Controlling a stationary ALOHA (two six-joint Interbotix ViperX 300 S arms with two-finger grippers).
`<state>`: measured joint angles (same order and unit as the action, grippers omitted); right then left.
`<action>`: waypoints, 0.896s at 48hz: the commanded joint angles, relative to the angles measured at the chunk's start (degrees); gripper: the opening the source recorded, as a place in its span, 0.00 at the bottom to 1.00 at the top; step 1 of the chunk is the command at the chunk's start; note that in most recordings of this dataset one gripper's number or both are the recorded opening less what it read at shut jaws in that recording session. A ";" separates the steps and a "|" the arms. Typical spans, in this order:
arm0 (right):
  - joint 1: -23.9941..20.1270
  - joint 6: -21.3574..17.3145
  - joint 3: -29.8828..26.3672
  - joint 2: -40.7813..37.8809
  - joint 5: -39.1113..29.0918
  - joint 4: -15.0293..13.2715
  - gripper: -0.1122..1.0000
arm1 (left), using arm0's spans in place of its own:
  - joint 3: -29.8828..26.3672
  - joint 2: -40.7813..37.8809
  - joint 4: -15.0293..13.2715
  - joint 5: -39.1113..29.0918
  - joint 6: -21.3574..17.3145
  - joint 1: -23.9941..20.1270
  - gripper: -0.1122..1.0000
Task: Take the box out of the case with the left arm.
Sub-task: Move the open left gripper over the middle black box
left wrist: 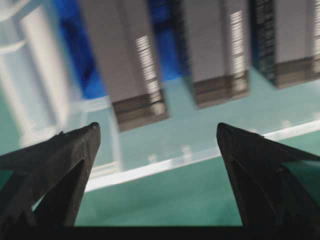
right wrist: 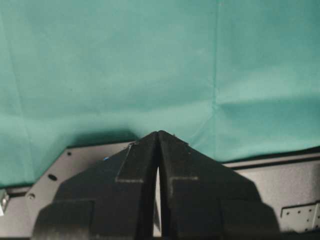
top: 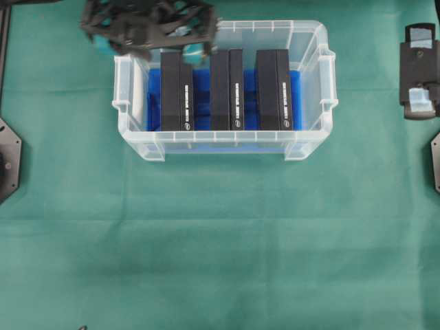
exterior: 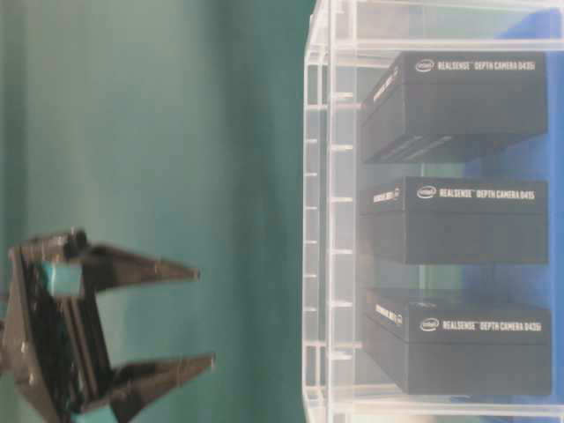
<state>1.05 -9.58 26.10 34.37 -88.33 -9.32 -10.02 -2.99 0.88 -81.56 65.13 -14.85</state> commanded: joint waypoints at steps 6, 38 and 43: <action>0.09 -0.09 -1.05 0.09 0.79 -0.09 0.10 | -7.82 -4.04 0.18 0.09 0.26 1.05 0.97; 0.00 -0.09 -0.88 0.09 0.88 -0.09 0.10 | -17.31 -12.39 0.09 -1.93 1.85 2.46 0.97; 0.00 -0.09 -0.88 0.09 0.88 -0.09 0.10 | -17.23 -12.39 0.09 -2.20 2.37 2.46 0.97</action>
<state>1.05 -9.58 26.19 34.28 -87.63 -9.32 -26.02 -16.52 0.88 -83.58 67.32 -12.57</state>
